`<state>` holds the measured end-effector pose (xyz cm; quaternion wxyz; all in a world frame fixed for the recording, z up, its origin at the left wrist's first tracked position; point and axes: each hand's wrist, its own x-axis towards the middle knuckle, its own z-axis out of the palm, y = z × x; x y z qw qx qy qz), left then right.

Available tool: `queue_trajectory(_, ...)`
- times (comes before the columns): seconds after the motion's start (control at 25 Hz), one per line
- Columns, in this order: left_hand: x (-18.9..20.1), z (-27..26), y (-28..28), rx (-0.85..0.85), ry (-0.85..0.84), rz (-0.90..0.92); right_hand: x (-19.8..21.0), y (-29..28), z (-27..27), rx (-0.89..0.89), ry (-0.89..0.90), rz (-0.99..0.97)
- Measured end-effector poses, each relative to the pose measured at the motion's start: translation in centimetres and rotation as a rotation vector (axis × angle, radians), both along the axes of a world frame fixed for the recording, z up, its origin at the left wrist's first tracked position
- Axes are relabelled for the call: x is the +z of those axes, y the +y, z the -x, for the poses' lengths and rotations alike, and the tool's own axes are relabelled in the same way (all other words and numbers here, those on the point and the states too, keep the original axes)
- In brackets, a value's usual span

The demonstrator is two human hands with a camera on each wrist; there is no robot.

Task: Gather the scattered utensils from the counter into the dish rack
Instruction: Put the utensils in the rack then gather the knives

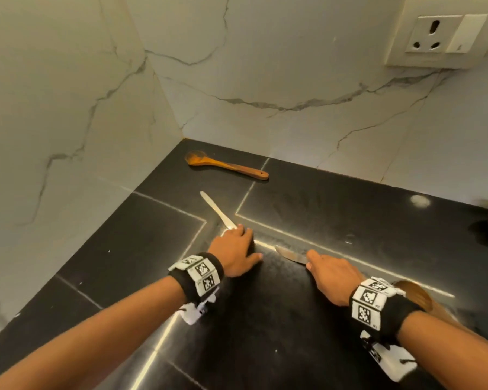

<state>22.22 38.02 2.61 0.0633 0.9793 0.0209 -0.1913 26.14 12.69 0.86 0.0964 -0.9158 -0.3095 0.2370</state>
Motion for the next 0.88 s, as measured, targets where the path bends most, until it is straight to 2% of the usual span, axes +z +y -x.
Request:
queue_trajectory(0.16, -0.3, 1.0, 0.4, 0.02, -0.138, 0.157, -0.3, 0.2, -0.2, -0.014, 0.008, 0.007)
queue_trajectory(0.32, -0.1, -0.7, 3.4, -0.165, -0.097, 0.016, -0.1, 0.2, -0.3, -0.027, 0.012, 0.005)
queue_trajectory(0.64, 1.0, -2.0, 2.5, -0.229, 0.023, -0.185, 0.1, 0.2, -0.5, -0.033, 0.037, 0.005)
queue_trajectory(0.88, 0.0, 0.2, 0.7, -0.132, 0.043, -0.016, -0.4, 0.1, -0.7, -0.025, 0.035, 0.003)
